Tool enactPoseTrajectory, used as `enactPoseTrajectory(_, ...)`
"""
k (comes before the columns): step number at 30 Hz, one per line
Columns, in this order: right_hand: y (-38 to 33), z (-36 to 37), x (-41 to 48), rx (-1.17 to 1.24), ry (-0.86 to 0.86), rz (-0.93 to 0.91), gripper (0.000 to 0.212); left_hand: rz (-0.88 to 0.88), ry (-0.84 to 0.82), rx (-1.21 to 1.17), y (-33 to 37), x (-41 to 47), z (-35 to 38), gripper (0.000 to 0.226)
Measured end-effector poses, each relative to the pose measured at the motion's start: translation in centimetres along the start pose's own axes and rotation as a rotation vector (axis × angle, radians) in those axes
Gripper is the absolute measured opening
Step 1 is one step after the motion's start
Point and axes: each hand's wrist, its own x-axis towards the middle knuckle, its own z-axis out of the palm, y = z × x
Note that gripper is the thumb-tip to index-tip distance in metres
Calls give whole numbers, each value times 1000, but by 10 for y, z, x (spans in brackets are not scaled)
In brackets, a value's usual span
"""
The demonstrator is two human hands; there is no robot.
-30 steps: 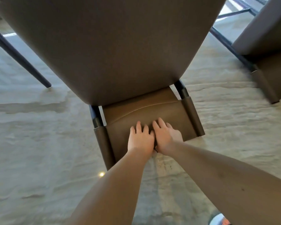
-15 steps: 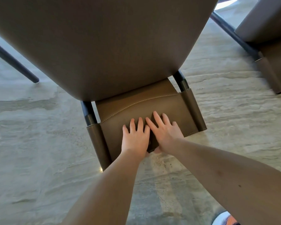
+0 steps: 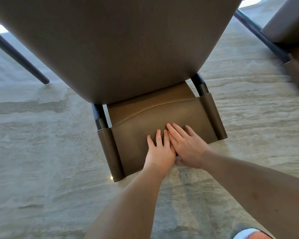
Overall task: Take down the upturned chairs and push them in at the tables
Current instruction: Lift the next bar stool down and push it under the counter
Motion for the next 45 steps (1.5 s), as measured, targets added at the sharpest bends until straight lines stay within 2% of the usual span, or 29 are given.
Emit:
enactPoseTrajectory(4, 6, 4, -8, 9, 2, 43, 78, -30, -81, -32, 10, 5, 0, 81)
enactPoseTrajectory(8, 6, 3, -6, 85, 1, 160, 68, -42, -80, -71, 14, 8, -1, 72)
enactPoseTrajectory(14, 10, 2, -4, 122, -54, 134, 65, -44, -39, -112, 6, 5, -2, 77)
enactPoseTrajectory(18, 13, -3, -4, 148, -75, 139, 67, -195, -5, -184, 1, -3, 1, 81)
enactPoseTrajectory(21, 13, -7, -3, 155, -117, 147, 65, -253, -3, -142, -8, -10, 4, 76)
enactPoseTrajectory(26, 14, -17, -3, 120, -122, 149, 63, -180, -105, -101, -14, -13, -4, 71)
enactPoseTrajectory(32, 5, -21, -7, 92, -78, 160, 64, -203, -214, -167, -13, -14, -22, 69)
enactPoseTrajectory(40, -5, -20, -7, 147, 79, 181, 69, -206, -148, -157, -17, -24, -46, 60)
enactPoseTrajectory(45, 1, -49, -12, 215, 18, 113, 74, -152, -101, -211, -28, -45, -79, 44)
